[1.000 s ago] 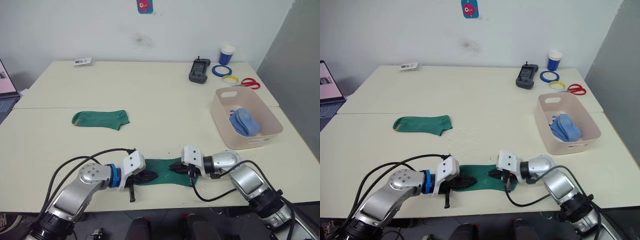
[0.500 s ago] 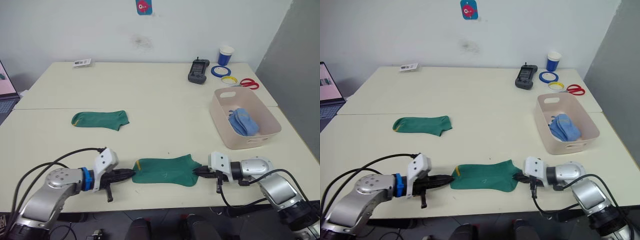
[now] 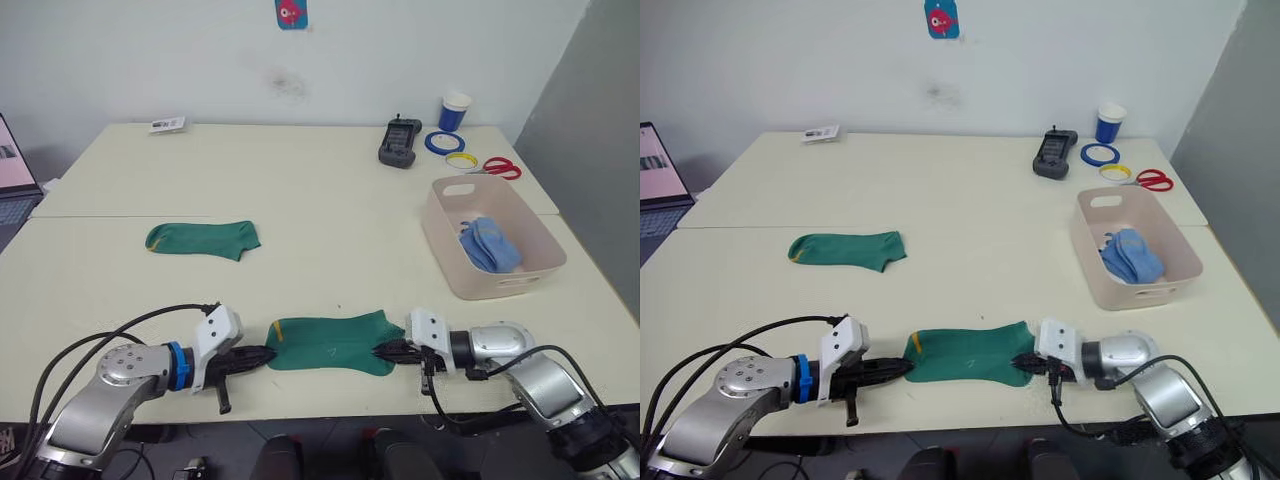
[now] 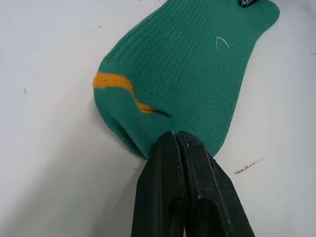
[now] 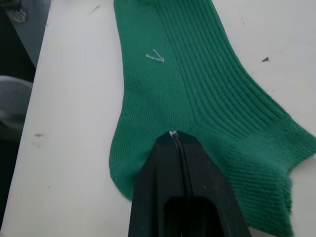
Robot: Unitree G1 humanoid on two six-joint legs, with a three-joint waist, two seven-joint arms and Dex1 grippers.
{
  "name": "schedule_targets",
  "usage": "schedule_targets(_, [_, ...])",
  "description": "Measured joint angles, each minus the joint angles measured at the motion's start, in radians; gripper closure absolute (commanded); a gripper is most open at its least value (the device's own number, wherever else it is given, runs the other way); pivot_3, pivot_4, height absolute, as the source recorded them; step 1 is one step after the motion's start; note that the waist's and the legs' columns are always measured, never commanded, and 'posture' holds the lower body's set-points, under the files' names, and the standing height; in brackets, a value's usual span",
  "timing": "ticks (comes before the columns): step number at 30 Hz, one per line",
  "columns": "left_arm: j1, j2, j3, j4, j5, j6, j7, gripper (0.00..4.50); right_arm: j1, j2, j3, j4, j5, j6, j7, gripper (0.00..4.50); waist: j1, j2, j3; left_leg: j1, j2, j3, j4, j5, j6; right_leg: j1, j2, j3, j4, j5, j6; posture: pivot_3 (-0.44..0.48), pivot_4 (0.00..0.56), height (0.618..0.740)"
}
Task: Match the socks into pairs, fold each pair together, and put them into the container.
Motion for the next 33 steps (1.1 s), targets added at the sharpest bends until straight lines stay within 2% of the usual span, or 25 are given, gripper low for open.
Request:
schedule_targets(4, [0.017, -0.006, 0.044, -0.003, -0.032, 0.015, 0.008, 4.47, 0.021, -0.027, -0.054, -0.015, 0.027, 0.032, -0.003, 4.5, 0.0, 0.0, 0.0, 0.0, 0.0, 0.0, 0.0, 0.0, 0.0, 0.0, 0.0, 0.0, 0.0, 0.0, 0.0, 0.0, 0.15, 0.74])
schedule_targets(6, [0.015, -0.034, 0.087, -0.005, -0.07, 0.04, 0.036, 4.5, 0.023, -0.007, -0.097, -0.046, 0.067, 0.085, -0.029, 4.13, 0.0, 0.0, 0.0, -0.001, 0.001, 0.0, 0.0, 0.0, 0.0, 0.0, 0.0, 0.0, 0.0, 0.0, 0.0, 0.0, 0.15, 0.74])
schedule_targets(7, [0.01, -0.058, 0.119, -0.007, -0.094, 0.054, 0.065, 4.31, 0.02, 0.02, -0.127, -0.067, 0.093, 0.114, -0.057, 3.93, -0.001, 0.0, 0.0, -0.001, 0.001, -0.001, 0.0, 0.0, 0.0, 0.0, 0.0, 0.0, 0.0, 0.0, 0.0, 0.0, 0.15, 0.74])
schedule_targets(9, [-0.008, -0.124, 0.211, -0.009, -0.14, 0.074, 0.155, 3.89, -0.001, 0.088, -0.2, -0.104, 0.139, 0.162, -0.146, 3.23, -0.003, 0.0, 0.0, -0.001, 0.001, -0.002, 0.0, 0.0, 0.0, 0.0, 0.0, 0.0, 0.001, 0.0, 0.0, 0.0, 0.15, 0.74])
schedule_targets(13, [-0.005, -0.193, 0.363, 0.009, -0.161, 0.071, 0.294, 2.66, -0.009, 0.132, -0.297, -0.078, 0.123, 0.158, -0.292, 1.86, -0.001, -0.001, 0.0, -0.001, 0.0, -0.001, 0.0, 0.0, 0.0, 0.0, -0.001, 0.0, 0.0, 0.0, 0.0, 0.0, 0.15, 0.74])
schedule_targets(18, [0.028, -0.295, 0.424, 0.07, -0.123, 0.007, 0.43, 1.03, 0.031, 0.16, -0.306, 0.035, 0.039, 0.053, -0.381, 0.05, -0.002, -0.001, 0.0, -0.001, -0.001, 0.0, 0.0, 0.0, 0.0, 0.0, -0.004, 0.0, 0.0, 0.0, 0.0, 0.0, 0.15, 0.74])
schedule_targets(21, [0.061, -0.322, 0.447, 0.109, -0.081, -0.051, 0.485, 0.03, 0.058, 0.172, -0.304, 0.061, 0.032, 0.02, -0.397, 0.0, -0.002, -0.001, 0.0, -0.001, 0.0, 0.0, 0.0, 0.0, 0.0, 0.0, -0.003, 0.0, 0.0, 0.0, 0.0, 0.0, 0.15, 0.74])
schedule_targets(33, [0.073, -0.347, 0.452, 0.122, -0.057, -0.129, 0.546, 0.01, 0.047, 0.174, -0.304, 0.034, 0.036, 0.038, -0.409, 0.0, -0.002, -0.001, 0.0, -0.001, 0.0, 0.001, 0.0, 0.0, 0.0, 0.0, -0.004, 0.0, 0.0, 0.0, 0.0, 0.0, 0.15, 0.74])
